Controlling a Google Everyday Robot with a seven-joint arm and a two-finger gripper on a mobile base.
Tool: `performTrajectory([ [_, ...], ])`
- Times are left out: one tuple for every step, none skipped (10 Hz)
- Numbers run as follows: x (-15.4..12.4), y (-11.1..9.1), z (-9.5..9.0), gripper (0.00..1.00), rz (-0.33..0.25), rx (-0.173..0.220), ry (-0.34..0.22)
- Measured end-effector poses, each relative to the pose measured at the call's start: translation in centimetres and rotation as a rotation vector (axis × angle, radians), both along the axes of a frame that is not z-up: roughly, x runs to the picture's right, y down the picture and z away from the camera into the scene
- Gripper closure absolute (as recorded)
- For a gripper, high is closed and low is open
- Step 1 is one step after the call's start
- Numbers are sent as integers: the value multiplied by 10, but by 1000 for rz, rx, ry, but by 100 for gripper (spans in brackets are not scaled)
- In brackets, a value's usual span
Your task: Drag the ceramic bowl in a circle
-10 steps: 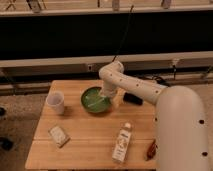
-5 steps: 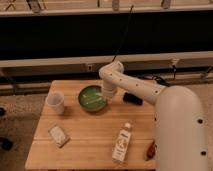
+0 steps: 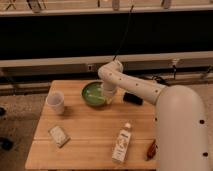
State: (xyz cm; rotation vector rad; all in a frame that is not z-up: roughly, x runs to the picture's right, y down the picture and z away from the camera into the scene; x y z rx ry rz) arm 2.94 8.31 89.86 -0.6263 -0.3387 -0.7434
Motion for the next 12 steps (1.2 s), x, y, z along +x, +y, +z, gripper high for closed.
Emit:
performTrajectory([
  [33,2,-12,100,42,-32,37],
  [42,6,-17,100,51,-37,49],
  [48,13,-26,100,39,-43,41],
  [49,21,-33,100,26,-41,31],
  [43,26,-37,100,18,-40,25],
  [36,27,-37,100,9,-41,18],
  [17,27,-39,100,-8,-41,1],
  [8,30,-42,100,-23,-40,-8],
  [2,32,-46,100,-39,-39,-16],
  [-8,36,-50,100,-53,-39,-18],
  [-12,39,-52,100,-59,-39,-21],
  [-9,40,-53,100,-65,-36,-20],
])
